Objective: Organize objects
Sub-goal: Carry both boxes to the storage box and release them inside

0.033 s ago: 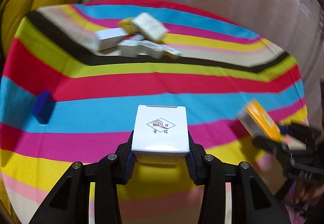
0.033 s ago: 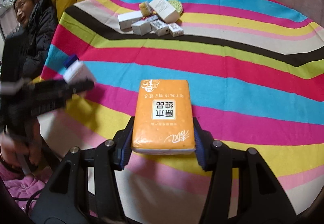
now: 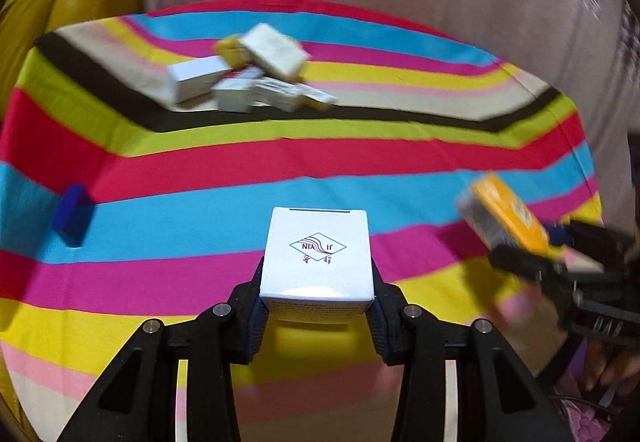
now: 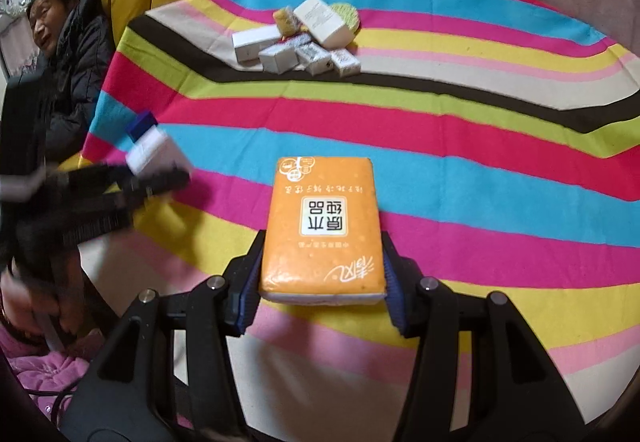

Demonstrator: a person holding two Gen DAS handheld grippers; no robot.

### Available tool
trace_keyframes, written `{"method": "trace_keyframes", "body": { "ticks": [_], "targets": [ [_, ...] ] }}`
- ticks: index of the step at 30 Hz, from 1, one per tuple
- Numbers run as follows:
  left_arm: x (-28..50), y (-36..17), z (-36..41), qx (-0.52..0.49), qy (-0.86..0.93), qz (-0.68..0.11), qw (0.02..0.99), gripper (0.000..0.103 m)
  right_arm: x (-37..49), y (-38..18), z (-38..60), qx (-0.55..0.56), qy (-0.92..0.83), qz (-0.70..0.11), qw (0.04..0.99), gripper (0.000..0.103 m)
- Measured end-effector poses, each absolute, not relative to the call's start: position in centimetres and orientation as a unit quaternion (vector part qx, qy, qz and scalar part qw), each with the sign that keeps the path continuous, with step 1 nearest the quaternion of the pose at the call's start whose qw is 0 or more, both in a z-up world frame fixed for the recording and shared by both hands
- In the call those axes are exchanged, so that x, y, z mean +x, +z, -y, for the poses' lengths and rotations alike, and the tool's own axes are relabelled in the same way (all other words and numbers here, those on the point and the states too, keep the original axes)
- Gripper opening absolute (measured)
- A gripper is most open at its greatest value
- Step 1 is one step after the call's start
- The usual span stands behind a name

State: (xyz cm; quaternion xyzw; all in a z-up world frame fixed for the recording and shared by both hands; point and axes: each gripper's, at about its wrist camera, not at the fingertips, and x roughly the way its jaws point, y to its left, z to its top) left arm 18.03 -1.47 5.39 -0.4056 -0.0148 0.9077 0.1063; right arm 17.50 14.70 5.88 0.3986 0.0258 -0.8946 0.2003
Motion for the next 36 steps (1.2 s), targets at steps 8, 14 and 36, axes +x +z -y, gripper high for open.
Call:
{"method": "trace_keyframes", "body": {
  "ticks": [8, 14, 36],
  "targets": [
    [18.9, 7.5, -1.7, -0.384, 0.913, -0.016, 0.137, 0.044, 19.1, 9.2, -18.6, 0.365, -0.917, -0.012, 0.163, 0.056],
    [19.9, 9.1, -3.0, -0.366, 0.917, -0.035, 0.152, 0.044, 20.6, 10.1, -21.5, 0.362, -0.922, -0.006, 0.135, 0.056],
    [23.5, 12.0, -12.3, -0.344, 0.895, -0.121, 0.256, 0.044, 29.5, 10.6, -33.6, 0.367, -0.929, 0.034, 0.02, 0.056]
  ]
}}
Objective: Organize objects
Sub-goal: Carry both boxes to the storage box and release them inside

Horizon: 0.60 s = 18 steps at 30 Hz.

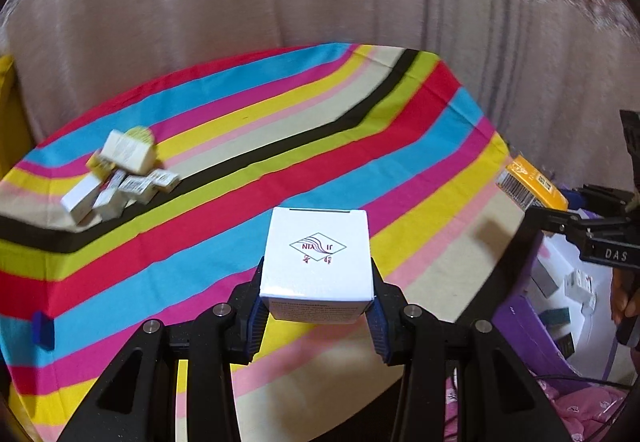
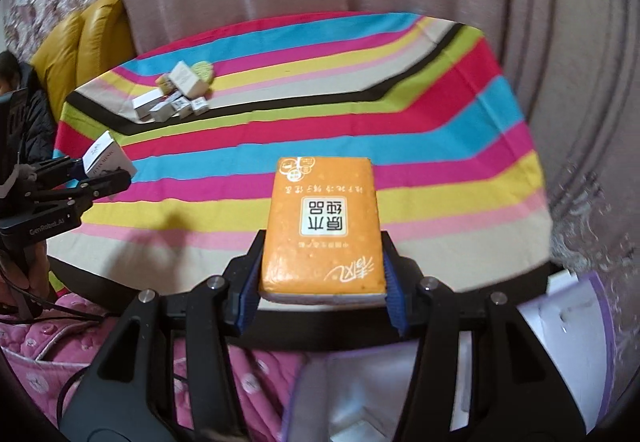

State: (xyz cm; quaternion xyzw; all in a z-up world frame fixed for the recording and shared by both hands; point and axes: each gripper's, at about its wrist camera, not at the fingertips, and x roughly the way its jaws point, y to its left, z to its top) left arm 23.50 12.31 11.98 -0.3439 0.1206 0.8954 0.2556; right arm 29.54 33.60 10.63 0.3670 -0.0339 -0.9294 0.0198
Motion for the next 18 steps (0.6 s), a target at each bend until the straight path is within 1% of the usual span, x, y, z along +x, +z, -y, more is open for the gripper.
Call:
{"method": "trace_keyframes", "body": {
  "ticks": [8, 18],
  "targets": [
    [24.3, 13.2, -17.1, -0.334, 0.878, -0.15, 0.309, 0.044, 32.0, 10.4, -37.4, 0.364, -0.929, 0.063, -0.033, 0.056],
    [27.2, 15.2, -24.7, -0.319, 0.834, -0.19, 0.408, 0.044, 34.4, 10.7, -40.6, 0.358, -0.927, 0.075, -0.083, 0.056]
  ]
}}
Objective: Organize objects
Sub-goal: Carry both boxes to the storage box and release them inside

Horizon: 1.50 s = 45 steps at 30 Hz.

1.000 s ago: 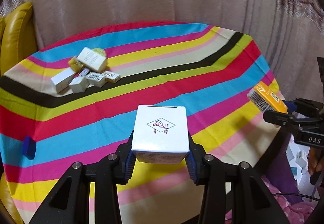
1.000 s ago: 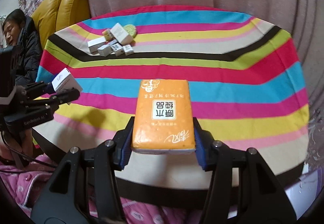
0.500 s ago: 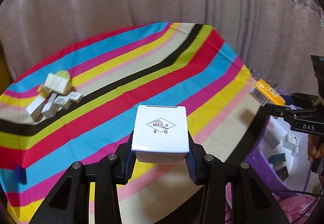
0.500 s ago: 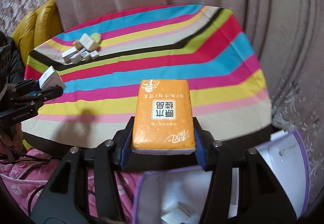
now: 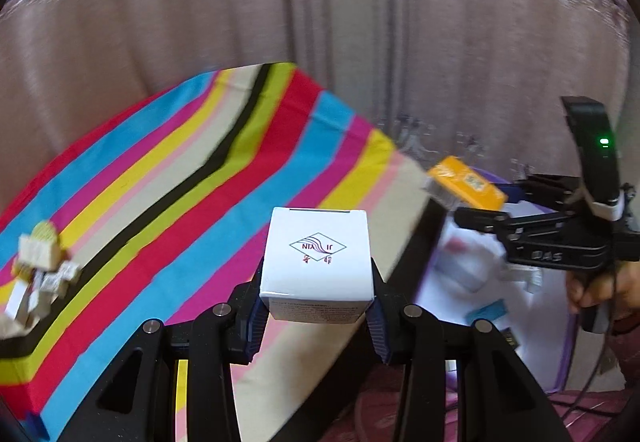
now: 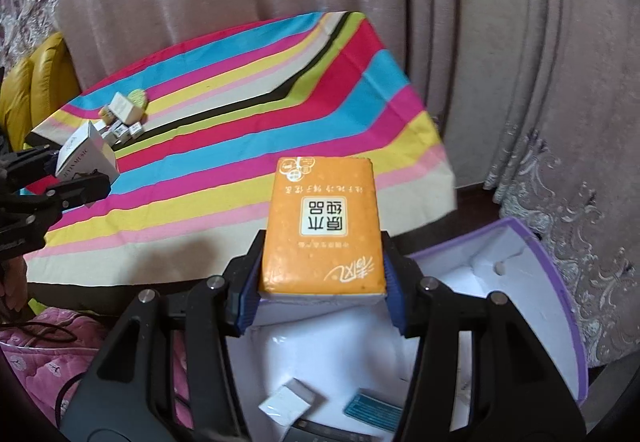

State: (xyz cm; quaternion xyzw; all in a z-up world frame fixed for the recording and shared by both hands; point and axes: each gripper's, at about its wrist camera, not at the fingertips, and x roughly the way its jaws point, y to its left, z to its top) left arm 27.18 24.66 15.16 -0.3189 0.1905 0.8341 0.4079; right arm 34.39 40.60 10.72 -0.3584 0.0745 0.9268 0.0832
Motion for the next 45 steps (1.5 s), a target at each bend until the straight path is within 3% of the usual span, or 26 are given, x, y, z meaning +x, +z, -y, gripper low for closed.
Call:
{"method": "trace_keyframes", "body": {
  "ticks": [20, 45],
  "targets": [
    [33.4, 13.3, -34.4, -0.318, 0.737, -0.276, 0.528, 0.044, 38.9, 11.1, -46.2, -0.366, 0.911, -0.072, 0.179, 0.056],
    [36.5, 10.9, -35.8, -0.328, 0.691, -0.296, 0.573, 0.044, 39.3, 9.5, -48.3, -0.415, 0.881, -0.043, 0.225, 0.056]
  ]
}}
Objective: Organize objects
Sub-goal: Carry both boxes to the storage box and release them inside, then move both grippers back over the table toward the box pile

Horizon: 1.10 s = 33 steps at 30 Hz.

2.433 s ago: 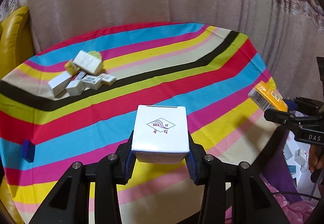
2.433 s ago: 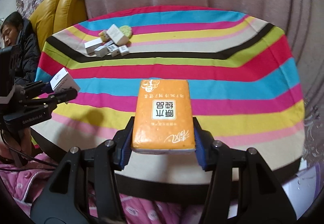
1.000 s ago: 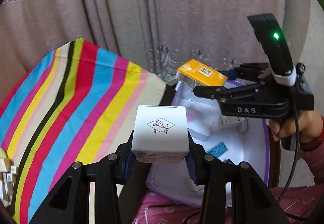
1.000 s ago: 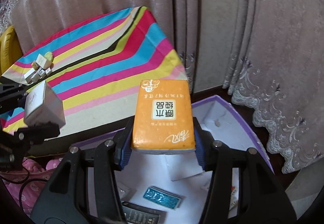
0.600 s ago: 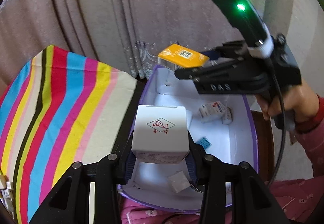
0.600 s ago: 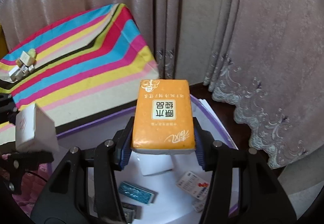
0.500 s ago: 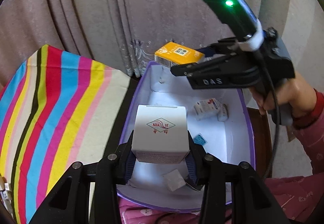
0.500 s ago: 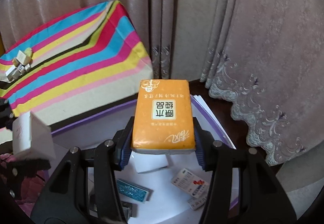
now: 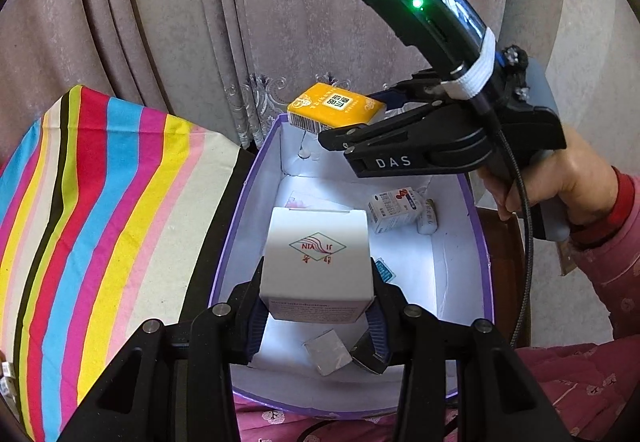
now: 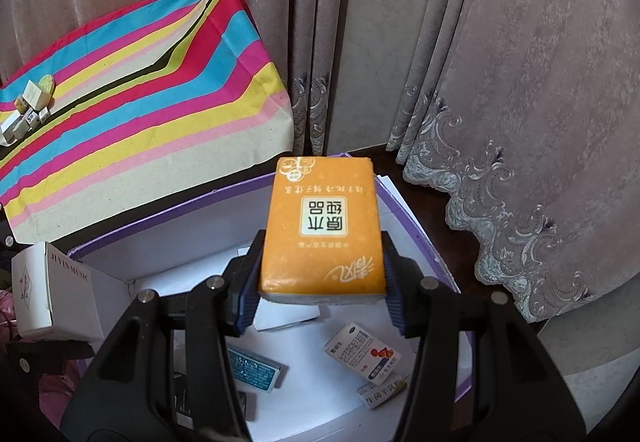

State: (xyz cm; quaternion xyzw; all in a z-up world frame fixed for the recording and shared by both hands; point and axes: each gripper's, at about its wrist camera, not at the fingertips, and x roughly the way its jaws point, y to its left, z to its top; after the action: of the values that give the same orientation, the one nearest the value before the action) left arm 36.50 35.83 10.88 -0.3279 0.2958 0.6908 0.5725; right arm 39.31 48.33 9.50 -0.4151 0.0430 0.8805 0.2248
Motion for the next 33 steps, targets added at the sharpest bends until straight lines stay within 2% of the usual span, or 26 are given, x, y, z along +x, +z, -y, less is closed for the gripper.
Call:
{"method": "trace_keyframes", "body": {
  "ticks": [2, 3, 4, 5, 6, 8, 14, 18, 26, 33],
  "targets": [
    [36.5, 10.9, -35.7, -0.327, 0.69, -0.29, 0.577, 0.045, 39.1, 9.4, -48.3, -0.417, 0.88, -0.04, 0.226, 0.056],
    [36.4, 11.0, -35.7, -0.328, 0.689, -0.286, 0.58, 0.049, 39.1, 9.5, -48.4, -0.417, 0.879, -0.04, 0.229, 0.058],
    [36.4, 11.0, -35.7, -0.33, 0.689, -0.285, 0.579, 0.055, 39.0, 9.4, -48.5, -0.419, 0.876, -0.041, 0.234, 0.065],
    [36.4, 11.0, -35.6, -0.33, 0.693, -0.286, 0.574, 0.069, 38.8, 9.4, -48.6, -0.422, 0.874, -0.04, 0.237, 0.069],
    [36.2, 11.0, -35.5, -0.329, 0.7, -0.287, 0.565, 0.079, 38.7, 9.5, -48.6, -0.422, 0.873, -0.038, 0.24, 0.077],
    [35.7, 11.2, -34.9, -0.319, 0.721, -0.283, 0.547, 0.083, 38.5, 9.8, -48.3, -0.42, 0.873, -0.03, 0.245, 0.083],
    [31.7, 12.4, -31.2, -0.304, 0.78, -0.245, 0.49, 0.085, 36.7, 10.7, -46.2, -0.414, 0.883, -0.01, 0.223, 0.087],
    [26.9, 12.2, -26.4, -0.309, 0.827, -0.216, 0.416, 0.086, 34.7, 11.1, -43.3, -0.41, 0.893, 0.011, 0.186, 0.089],
    [17.1, 8.3, -10.9, -0.364, 0.899, -0.139, 0.198, 0.087, 26.7, 10.0, -31.3, -0.423, 0.899, 0.11, 0.018, 0.09],
    [12.4, 6.0, 1.8, -0.388, 0.917, -0.085, 0.047, 0.087, 18.7, 7.4, -21.6, -0.439, 0.882, 0.12, -0.123, 0.09]
  ]
}}
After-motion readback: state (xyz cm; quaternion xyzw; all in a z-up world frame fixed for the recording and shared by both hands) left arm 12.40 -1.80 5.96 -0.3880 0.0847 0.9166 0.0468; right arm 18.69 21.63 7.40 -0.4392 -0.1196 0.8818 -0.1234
